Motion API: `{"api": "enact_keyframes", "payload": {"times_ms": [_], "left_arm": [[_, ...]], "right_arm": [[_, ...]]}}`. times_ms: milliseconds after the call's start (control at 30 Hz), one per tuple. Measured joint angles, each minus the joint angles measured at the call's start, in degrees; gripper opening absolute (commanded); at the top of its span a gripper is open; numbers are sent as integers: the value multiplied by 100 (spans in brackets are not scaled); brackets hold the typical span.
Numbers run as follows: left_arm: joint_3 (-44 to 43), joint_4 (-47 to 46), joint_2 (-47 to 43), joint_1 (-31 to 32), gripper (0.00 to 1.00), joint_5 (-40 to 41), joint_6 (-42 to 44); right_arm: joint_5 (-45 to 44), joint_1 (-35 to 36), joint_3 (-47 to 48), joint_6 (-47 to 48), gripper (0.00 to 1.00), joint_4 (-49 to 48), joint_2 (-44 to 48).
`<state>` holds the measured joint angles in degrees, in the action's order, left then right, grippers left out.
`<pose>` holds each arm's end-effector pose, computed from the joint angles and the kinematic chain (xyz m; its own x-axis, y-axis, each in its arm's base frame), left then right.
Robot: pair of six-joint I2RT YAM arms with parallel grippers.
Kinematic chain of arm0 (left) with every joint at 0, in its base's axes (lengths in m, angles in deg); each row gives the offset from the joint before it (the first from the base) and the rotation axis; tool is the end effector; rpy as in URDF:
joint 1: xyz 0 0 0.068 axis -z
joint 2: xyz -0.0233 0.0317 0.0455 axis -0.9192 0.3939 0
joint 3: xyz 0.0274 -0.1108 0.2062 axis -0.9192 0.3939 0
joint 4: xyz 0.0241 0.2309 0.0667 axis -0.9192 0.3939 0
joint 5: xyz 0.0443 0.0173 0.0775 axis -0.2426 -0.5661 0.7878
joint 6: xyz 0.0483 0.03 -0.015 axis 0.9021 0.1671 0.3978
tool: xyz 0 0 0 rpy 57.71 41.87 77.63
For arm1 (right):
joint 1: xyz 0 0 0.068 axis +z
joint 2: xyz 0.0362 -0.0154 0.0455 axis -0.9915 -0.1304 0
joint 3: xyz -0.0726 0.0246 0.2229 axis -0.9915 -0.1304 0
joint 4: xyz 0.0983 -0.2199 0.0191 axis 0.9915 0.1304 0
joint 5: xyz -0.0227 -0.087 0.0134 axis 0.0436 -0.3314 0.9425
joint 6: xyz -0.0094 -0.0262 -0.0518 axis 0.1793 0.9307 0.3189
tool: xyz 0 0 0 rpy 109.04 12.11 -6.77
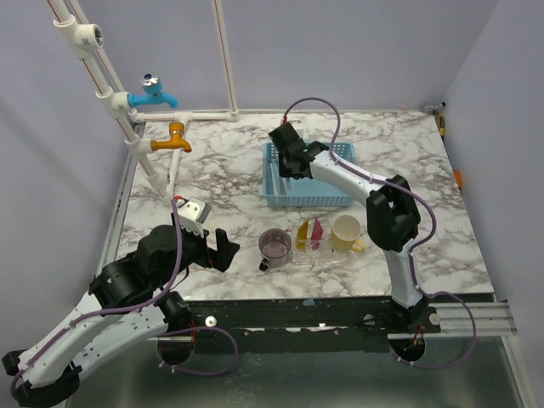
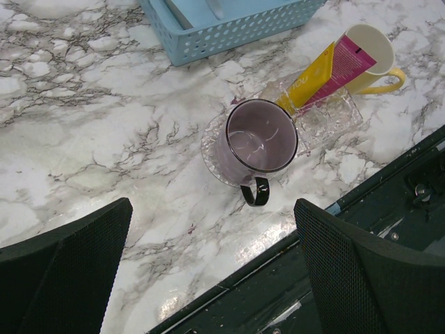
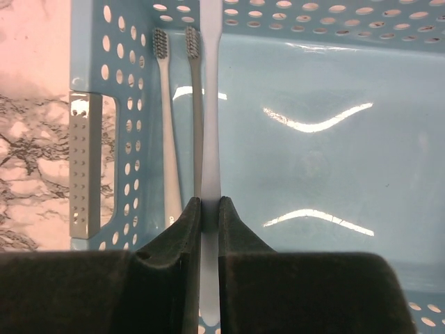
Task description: Prepare toiletry sets of a toothbrush and toothpaste on the tray
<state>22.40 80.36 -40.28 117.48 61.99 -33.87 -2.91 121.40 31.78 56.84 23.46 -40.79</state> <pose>0.0785 -0.0818 0.2956 -0.4754 0.0183 -0.8796 0.4946 0.8324 -0.2500 0.3525 0.2655 0.1972 -0.7371 -0.0584 -0.6732 -0.1053 0.9940 0.0290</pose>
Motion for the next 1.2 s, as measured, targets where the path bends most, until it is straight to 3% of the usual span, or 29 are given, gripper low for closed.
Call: {"api": "enact_keyframes", "payload": {"times_ms": [267,500,1200], "left_arm": [[2,0,0,0,99,0,0],[2,-2,2,0,99,-4,0],[-319,-317,-39,0,99,-728,-669]], "right_arm": [[-2,0,-205,42,0,-37,468],[90,0,-887,90,0,-413,1410],[3198,232,-4494,197,0,-2282,5469]]}}
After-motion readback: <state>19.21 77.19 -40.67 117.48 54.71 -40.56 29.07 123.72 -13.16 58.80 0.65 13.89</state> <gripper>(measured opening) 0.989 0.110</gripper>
